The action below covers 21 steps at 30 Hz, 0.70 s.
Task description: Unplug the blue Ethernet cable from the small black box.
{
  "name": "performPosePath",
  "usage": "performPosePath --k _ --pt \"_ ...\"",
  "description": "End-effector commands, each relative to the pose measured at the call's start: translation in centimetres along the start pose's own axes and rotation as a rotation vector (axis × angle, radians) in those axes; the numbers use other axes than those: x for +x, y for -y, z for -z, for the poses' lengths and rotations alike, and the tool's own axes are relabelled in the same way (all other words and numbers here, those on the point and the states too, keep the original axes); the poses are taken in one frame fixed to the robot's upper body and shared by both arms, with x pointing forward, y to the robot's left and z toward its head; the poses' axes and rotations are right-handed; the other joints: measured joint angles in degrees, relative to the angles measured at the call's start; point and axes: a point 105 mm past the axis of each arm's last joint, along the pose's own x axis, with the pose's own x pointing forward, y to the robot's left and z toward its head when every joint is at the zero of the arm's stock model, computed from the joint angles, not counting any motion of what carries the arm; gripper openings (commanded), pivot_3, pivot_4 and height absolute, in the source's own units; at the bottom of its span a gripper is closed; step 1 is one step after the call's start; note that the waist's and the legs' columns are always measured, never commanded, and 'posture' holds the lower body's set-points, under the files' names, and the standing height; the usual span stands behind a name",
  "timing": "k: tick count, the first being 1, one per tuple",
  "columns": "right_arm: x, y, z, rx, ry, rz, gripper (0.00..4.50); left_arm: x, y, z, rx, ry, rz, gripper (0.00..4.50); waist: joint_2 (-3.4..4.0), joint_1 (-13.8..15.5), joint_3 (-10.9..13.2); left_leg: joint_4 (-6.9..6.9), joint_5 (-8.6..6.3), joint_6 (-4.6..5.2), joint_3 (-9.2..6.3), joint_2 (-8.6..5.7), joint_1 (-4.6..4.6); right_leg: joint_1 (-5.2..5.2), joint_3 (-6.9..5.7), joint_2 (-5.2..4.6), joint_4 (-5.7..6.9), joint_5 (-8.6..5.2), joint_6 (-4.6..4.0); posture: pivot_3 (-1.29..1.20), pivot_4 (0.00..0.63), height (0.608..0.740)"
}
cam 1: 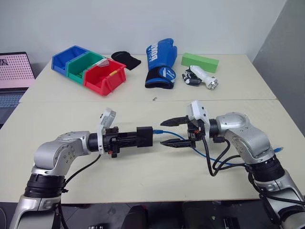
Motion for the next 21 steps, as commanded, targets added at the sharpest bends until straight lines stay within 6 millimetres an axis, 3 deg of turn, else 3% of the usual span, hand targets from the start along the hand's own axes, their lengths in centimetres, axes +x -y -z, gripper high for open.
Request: performPosePath --k 1,10,21 --pt "-0.2 -0.1 -0.8 0.102 0.038 0.021 3.32 -0.5 0.5 -1.0 0.073 -0.008 0.054 0.79 0.00 0.0 0.0 0.00 0.00 0.01 0.02 -0.03 0.01 0.00 0.01 0.02 0.00 0.00 0.00 0.00 0.150 0.740" --pt "0.6 -0.5 -1.5 0.206 0.106 -0.004 3.32 -0.8 0.9 -0.5 0.079 -0.025 0.093 0.79 -0.01 -0.1 0.0 -0.01 -0.01 0.02 0.01 -0.03 -0.02 -0.01 -0.02 0.08 -0.04 0.00 0.00 0.00 0.150 0.740" --pt "1.6 -0.6 -2.3 0.267 0.175 0.013 3.32 -1.4 0.1 -0.9 0.011 0.086 0.080 0.79 -0.01 -0.2 0.0 -0.02 -0.01 0.02 0.01 -0.02 -0.03 -0.03 -0.02 0.10 -0.02 0.00 0.01 0.00 0.150 0.740"
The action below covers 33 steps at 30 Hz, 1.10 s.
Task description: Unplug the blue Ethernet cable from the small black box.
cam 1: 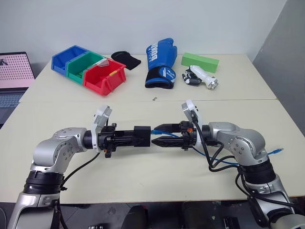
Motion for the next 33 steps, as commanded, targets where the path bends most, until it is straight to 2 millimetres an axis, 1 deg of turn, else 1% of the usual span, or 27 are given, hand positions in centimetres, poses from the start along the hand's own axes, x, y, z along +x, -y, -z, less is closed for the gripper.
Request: performPosePath --k 1,5,11,19,23,26,31,33 --pt "0.10 -0.77 -1.23 -0.011 0.050 -0.020 3.32 -0.46 0.39 -1.03 0.019 0.045 0.015 0.79 0.00 0.0 0.0 0.00 0.00 0.00 0.00 0.00 0.00 0.00 0.00 0.00 0.00 0.00 0.00 0.00 0.150 0.740" --pt "0.11 -0.72 -1.09 0.001 0.047 -0.014 3.32 -0.28 0.61 -0.86 0.026 0.035 0.024 0.79 0.00 -0.2 0.0 0.00 0.00 0.00 0.01 0.01 -0.02 -0.01 0.01 -0.01 0.00 0.00 0.00 0.00 0.150 0.740" --pt "0.39 -0.73 -0.84 0.019 0.049 -0.012 3.32 0.06 0.95 -1.14 0.044 0.036 0.039 0.79 0.00 -0.3 0.0 0.00 0.00 0.00 0.00 0.01 -0.01 -0.02 0.00 -0.01 0.00 0.00 0.00 0.00 0.150 0.740" --pt "0.50 -0.53 -0.72 0.031 0.046 -0.009 3.32 0.08 1.13 -1.15 0.055 0.027 0.044 0.79 0.00 -0.4 0.0 -0.01 0.00 0.00 0.00 0.00 -0.01 -0.02 0.00 0.00 0.00 0.00 0.00 0.00 0.150 0.740" --pt "0.38 -0.59 -0.75 0.036 0.046 -0.021 2.63 0.00 1.13 -1.00 0.058 0.018 0.041 0.79 0.00 -0.4 0.0 -0.01 0.00 0.00 0.01 0.01 -0.01 -0.02 0.01 0.00 0.00 0.00 0.00 0.00 0.150 0.740" --pt "0.26 -0.56 -0.62 0.038 0.040 -0.022 1.81 -0.04 1.11 -0.92 0.058 0.017 0.039 0.79 0.00 -0.4 0.0 -0.01 0.00 0.00 0.00 0.01 -0.02 -0.02 0.01 0.00 0.00 0.00 0.00 0.00 0.150 0.740" --pt "0.04 -0.54 -0.45 0.044 0.031 -0.026 0.73 -0.06 1.11 -0.84 0.057 0.015 0.038 0.79 0.00 -0.4 0.0 -0.01 0.00 0.00 0.01 0.00 -0.02 -0.02 0.01 0.00 -0.01 0.00 0.00 0.00 0.150 0.740" --pt "0.01 -0.59 -0.45 0.041 0.028 -0.029 0.46 0.00 1.13 -0.89 0.057 0.021 0.040 0.79 0.01 -0.4 0.0 -0.02 0.00 0.00 0.01 0.00 -0.02 -0.02 0.01 0.00 -0.01 0.00 0.00 0.00 0.150 0.740"
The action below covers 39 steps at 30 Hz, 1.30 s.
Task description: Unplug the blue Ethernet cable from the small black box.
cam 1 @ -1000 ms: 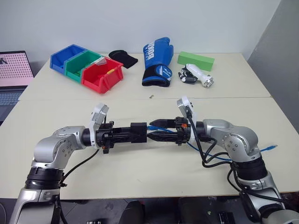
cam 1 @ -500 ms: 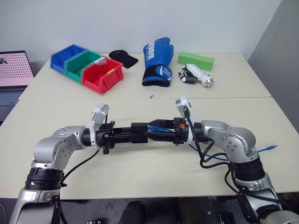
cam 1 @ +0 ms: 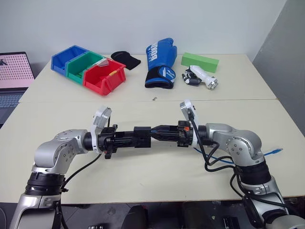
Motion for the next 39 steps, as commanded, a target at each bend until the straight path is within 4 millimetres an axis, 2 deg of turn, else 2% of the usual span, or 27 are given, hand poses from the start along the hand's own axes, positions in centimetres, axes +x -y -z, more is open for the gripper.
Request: performPosePath --k 1,3,12,19,26,30,32,34,36,38,39 --pt "0.0 -0.8 -0.8 -0.026 0.017 -0.039 0.33 -0.1 0.4 -1.0 0.047 0.021 0.003 0.79 0.00 0.0 0.0 0.00 0.00 0.00 0.00 0.00 0.00 0.00 0.00 0.00 0.00 0.00 0.00 0.00 0.150 0.740" --pt "0.0 -0.8 -0.8 -0.027 0.017 -0.041 0.05 -0.1 0.4 -1.0 0.047 0.025 0.004 0.79 0.00 0.0 0.0 0.00 0.00 0.00 0.00 0.00 0.00 0.00 0.01 0.00 0.00 0.00 0.00 0.00 0.150 0.740" --pt "-0.1 -0.8 -0.8 -0.019 -0.003 -0.046 0.03 -0.1 0.4 -1.1 0.049 0.036 0.005 0.79 0.00 -0.1 0.0 0.00 0.00 0.00 0.00 0.01 0.00 0.00 0.00 0.01 0.00 0.00 0.00 0.00 0.150 0.740" --pt "-2.3 1.1 0.1 -0.006 -0.044 0.046 0.03 -1.1 0.0 -1.4 0.066 0.046 -0.045 0.79 0.00 0.0 0.0 0.00 0.00 0.00 0.00 0.00 -0.01 0.00 0.00 0.01 -0.02 0.00 0.00 0.00 0.150 0.740" --pt "-5.9 5.1 0.3 -0.027 -0.038 0.254 0.03 -1.9 -0.1 -1.2 0.054 0.059 -0.101 0.79 -0.04 0.0 0.0 -0.02 0.00 0.01 0.03 0.00 -0.02 -0.01 0.02 0.01 -0.05 0.00 0.00 0.00 0.150 0.740" --pt "-8.2 10.4 -1.1 -0.180 0.026 0.576 0.03 -1.9 -0.9 -1.1 0.053 0.067 -0.172 0.79 -0.05 0.0 0.1 0.00 0.00 0.00 0.03 0.00 -0.01 0.01 0.02 0.00 -0.05 0.00 0.00 0.00 0.150 0.740" --pt "-9.8 13.4 -1.0 -0.306 -0.017 0.777 0.03 -1.8 -1.5 -0.9 0.044 0.049 -0.228 0.79 -0.06 -0.1 0.1 0.01 0.00 0.00 0.08 -0.01 -0.01 0.00 0.05 0.00 -0.03 0.00 0.01 0.00 0.150 0.740" --pt "-11.0 15.2 -0.1 -0.402 -0.090 0.904 0.03 -1.7 -1.9 -0.8 0.045 0.032 -0.259 0.79 -0.06 -0.1 0.1 -0.01 0.00 0.00 0.09 -0.02 -0.02 -0.04 0.05 0.00 -0.01 0.00 0.01 0.00 0.150 0.740" --pt "-11.6 16.2 0.5 -0.434 -0.120 0.959 0.03 -1.6 -2.1 -0.9 0.048 0.034 -0.271 0.78 -0.06 -0.1 0.1 -0.03 0.00 -0.01 0.09 -0.01 -0.07 -0.10 0.05 0.00 -0.02 0.00 0.01 0.00 0.150 0.740" --pt "-11.7 16.5 1.2 -0.424 -0.135 0.962 0.73 -1.5 -2.4 -1.1 0.057 0.032 -0.297 0.78 -0.06 -0.2 0.1 -0.03 0.01 -0.01 0.16 0.00 -0.23 -0.28 0.12 -0.02 0.01 0.01 0.00 0.00 0.150 0.740" --pt "-11.7 16.4 1.4 -0.418 -0.136 0.949 0.85 -1.5 -2.6 -1.1 0.055 0.027 -0.323 0.78 -0.06 -0.3 0.1 -0.02 0.01 -0.02 0.17 0.01 -0.30 -0.33 0.13 -0.03 0.02 0.01 0.00 0.00 0.150 0.740"
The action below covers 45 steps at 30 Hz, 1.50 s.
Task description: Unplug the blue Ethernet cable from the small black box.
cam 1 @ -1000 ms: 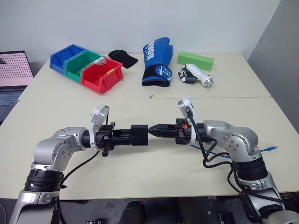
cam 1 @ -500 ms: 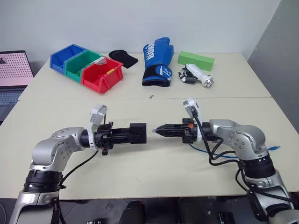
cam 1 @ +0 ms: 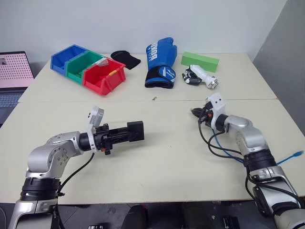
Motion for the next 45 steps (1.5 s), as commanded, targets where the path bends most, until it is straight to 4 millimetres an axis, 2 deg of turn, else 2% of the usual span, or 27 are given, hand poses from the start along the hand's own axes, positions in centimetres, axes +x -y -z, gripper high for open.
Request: performPosePath --k 1,4,7,11,14,17,20,23,28,30,32,37,41,43,45 --pt "0.1 0.0 -0.6 -0.042 0.037 -0.005 1.11 0.3 -0.5 -1.3 0.048 0.008 -0.069 0.78 0.00 -0.2 0.0 0.02 0.00 -0.01 0.00 0.01 -0.09 -0.06 -0.01 -0.01 0.00 0.00 0.00 0.00 0.150 0.740" --pt "-0.3 0.0 -1.0 -0.025 0.060 -0.033 1.84 0.3 -1.6 -1.6 0.069 0.019 -0.144 0.78 0.00 -0.4 0.0 0.05 0.00 0.00 -0.03 0.02 -0.17 -0.12 -0.03 -0.02 0.04 0.00 0.00 0.00 0.150 0.740" --pt "-1.4 0.4 -2.4 -0.021 0.117 -0.061 2.51 0.5 -3.2 -2.2 0.137 0.069 -0.262 0.78 0.00 -0.3 0.0 0.06 0.01 0.00 -0.05 0.01 -0.16 -0.12 -0.05 -0.02 0.07 0.00 0.00 0.00 0.150 0.740" --pt "-3.4 -2.1 -5.3 -0.082 0.208 -0.248 3.41 0.0 -5.6 -2.9 0.274 0.138 -0.479 0.78 0.01 0.0 0.0 0.07 0.01 0.00 -0.05 -0.01 -0.19 -0.12 -0.05 -0.04 0.04 0.00 0.00 0.00 0.150 0.740" --pt "-5.1 -5.2 -7.7 -0.120 0.258 -0.417 3.41 -0.7 -7.0 -2.7 0.374 0.185 -0.616 0.78 0.02 -0.1 0.0 0.08 0.00 0.00 -0.06 0.00 -0.19 -0.13 -0.04 -0.06 0.05 0.01 0.00 0.00 0.150 0.740" --pt "-6.6 -9.4 -9.6 -0.204 0.284 -0.606 3.41 -2.3 -8.5 -1.9 0.427 0.249 -0.786 0.78 0.02 -0.1 0.0 0.08 0.00 0.01 -0.09 0.02 -0.18 -0.12 -0.06 -0.12 0.04 0.01 0.00 0.00 0.150 0.740" --pt "-6.8 -11.7 -10.4 -0.259 0.295 -0.672 3.41 -3.9 -9.6 -0.8 0.483 0.271 -0.936 0.78 0.00 0.0 0.0 0.08 0.00 0.01 -0.14 0.03 -0.16 -0.11 -0.08 -0.12 0.05 0.01 0.00 0.00 0.150 0.740" --pt "-6.4 -13.0 -11.0 -0.295 0.302 -0.701 3.41 -5.5 -10.7 0.9 0.462 0.278 -1.078 0.78 0.00 0.2 0.0 0.14 0.00 0.01 -0.16 0.01 -0.17 -0.11 -0.10 -0.15 0.07 0.01 0.00 0.00 0.150 0.740" --pt "-6.0 -13.5 -11.2 -0.325 0.296 -0.728 3.41 -6.0 -11.3 3.1 0.408 0.279 -1.150 0.78 -0.06 1.2 0.0 0.25 0.00 0.01 -0.17 -0.05 -0.23 -0.10 -0.14 -0.17 0.07 0.02 0.02 0.00 0.150 0.740" --pt "-5.8 -13.5 -11.0 -0.333 0.287 -0.729 3.42 -6.2 -11.3 3.9 0.393 0.277 -1.160 1.48 -0.07 1.3 0.0 0.30 0.00 0.01 -0.23 -0.09 -0.29 -0.09 -0.21 -0.17 0.07 0.02 0.03 0.00 0.150 0.740" --pt "-5.7 -13.5 -10.8 -0.334 0.281 -0.729 3.42 -6.2 -11.1 4.4 0.394 0.272 -1.155 1.73 -0.07 1.1 0.0 0.33 0.00 0.01 -0.19 -0.10 -0.29 -0.09 -0.18 -0.18 0.07 0.03 0.04 0.00 0.150 0.740" --pt "-5.7 -13.5 -10.8 -0.327 0.279 -0.733 3.42 -6.5 -10.7 5.1 0.367 0.278 -1.155 2.72 -0.07 1.0 -0.1 0.34 0.00 0.01 -0.20 -0.04 -0.26 -0.09 -0.17 -0.18 0.10 0.03 0.04 0.00 0.150 0.740" --pt "-5.8 -13.2 -10.3 -0.315 0.263 -0.721 3.42 -7.1 -9.5 5.9 0.250 0.269 -1.132 3.51 -0.06 0.8 -0.1 0.33 0.00 0.01 -0.17 -0.02 -0.24 -0.08 -0.12 -0.17 0.12 0.03 0.04 0.00 0.150 0.740" --pt "-5.9 -12.7 -9.8 -0.295 0.249 -0.698 3.42 -7.3 -8.7 5.9 0.204 0.228 -1.109 3.51 -0.08 0.6 -0.1 0.33 0.00 0.01 -0.17 0.01 -0.24 -0.09 -0.11 -0.18 0.12 0.03 0.04 0.00 0.150 0.740" --pt "-5.9 -11.7 -8.9 -0.264 0.224 -0.660 3.42 -8.2 -7.9 5.4 0.237 0.153 -1.136 3.51 -0.09 0.7 -0.1 0.30 0.00 0.01 -0.18 0.00 -0.23 -0.08 -0.12 -0.23 0.10 0.03 0.04 0.00 0.150 0.740"
